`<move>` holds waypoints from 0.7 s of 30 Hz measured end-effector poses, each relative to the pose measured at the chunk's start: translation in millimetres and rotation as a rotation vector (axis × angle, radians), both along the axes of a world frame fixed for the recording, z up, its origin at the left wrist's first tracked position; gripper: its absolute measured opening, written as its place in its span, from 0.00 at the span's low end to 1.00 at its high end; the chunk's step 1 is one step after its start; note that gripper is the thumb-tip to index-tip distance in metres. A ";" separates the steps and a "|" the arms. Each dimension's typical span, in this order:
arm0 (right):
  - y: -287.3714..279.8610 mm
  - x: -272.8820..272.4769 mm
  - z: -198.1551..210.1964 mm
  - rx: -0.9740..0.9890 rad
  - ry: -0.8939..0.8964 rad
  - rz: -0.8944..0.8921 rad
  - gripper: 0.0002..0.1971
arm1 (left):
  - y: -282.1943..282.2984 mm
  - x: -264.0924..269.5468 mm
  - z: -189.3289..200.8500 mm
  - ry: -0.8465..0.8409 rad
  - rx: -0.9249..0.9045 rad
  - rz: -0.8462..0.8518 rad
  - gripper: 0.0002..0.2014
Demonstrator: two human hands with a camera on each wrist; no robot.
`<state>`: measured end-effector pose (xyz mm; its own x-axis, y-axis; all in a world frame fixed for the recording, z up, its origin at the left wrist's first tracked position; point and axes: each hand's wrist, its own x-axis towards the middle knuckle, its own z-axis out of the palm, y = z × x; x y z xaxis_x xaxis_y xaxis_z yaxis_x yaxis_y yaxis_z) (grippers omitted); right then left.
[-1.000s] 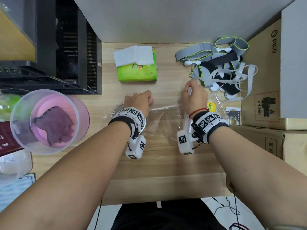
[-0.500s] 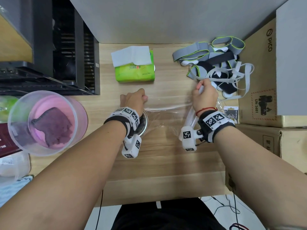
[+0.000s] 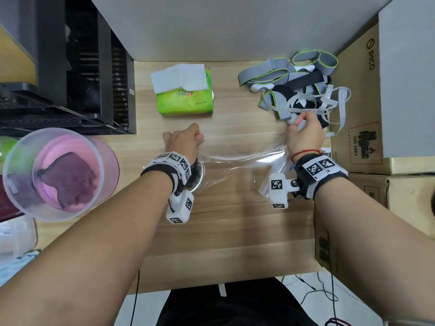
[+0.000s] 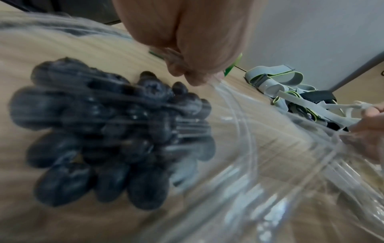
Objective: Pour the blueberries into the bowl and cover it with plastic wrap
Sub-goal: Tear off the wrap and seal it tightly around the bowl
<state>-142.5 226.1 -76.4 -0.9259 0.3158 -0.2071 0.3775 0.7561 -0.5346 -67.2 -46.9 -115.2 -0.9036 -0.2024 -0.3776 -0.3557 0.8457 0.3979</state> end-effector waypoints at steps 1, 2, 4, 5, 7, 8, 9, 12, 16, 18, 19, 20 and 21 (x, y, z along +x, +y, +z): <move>4.4 0.1 1.4 0.010 -0.003 -0.012 0.05 | 0.7 0.4 -0.1 -0.001 0.010 0.004 0.09; 8.1 0.5 3.3 0.017 -0.004 -0.024 0.05 | 1.5 1.5 -0.5 0.002 0.018 0.002 0.09; 15.9 1.1 5.7 0.013 0.001 -0.044 0.05 | 6.4 5.4 -0.3 0.029 0.017 -0.025 0.08; 18.7 1.1 6.0 0.010 0.000 -0.054 0.05 | 9.3 7.2 0.0 0.043 0.004 -0.043 0.08; 21.0 1.8 7.0 0.007 0.000 -0.065 0.05 | 14.2 8.8 1.8 0.058 -0.025 -0.072 0.09; 20.2 2.4 7.3 0.002 0.002 -0.068 0.05 | 15.1 9.2 3.0 0.060 -0.035 -0.079 0.09; 18.4 2.4 7.6 -0.008 0.007 -0.069 0.05 | 15.6 9.1 5.0 0.057 -0.047 -0.086 0.10; 9.7 3.4 10.7 -0.047 0.030 -0.046 0.06 | 19.0 8.3 14.7 0.033 -0.096 -0.104 0.11; 1.3 3.5 12.0 -0.075 0.058 -0.005 0.07 | 36.4 1.0 35.5 0.038 -0.106 -0.158 0.19; -2.2 3.2 12.7 -0.088 0.063 0.011 0.07 | 54.2 -4.7 44.6 0.046 -0.078 -0.323 0.23; -3.8 3.1 13.0 -0.093 0.060 0.017 0.07 | 64.7 -7.0 47.5 0.016 -0.050 -0.432 0.23; -4.9 3.1 13.4 -0.097 0.053 0.022 0.07 | 74.4 -8.7 48.9 -0.036 -0.022 -0.533 0.22; -4.8 3.3 13.1 -0.096 0.048 0.027 0.07 | 82.7 -9.5 47.1 -0.099 -0.005 -0.614 0.21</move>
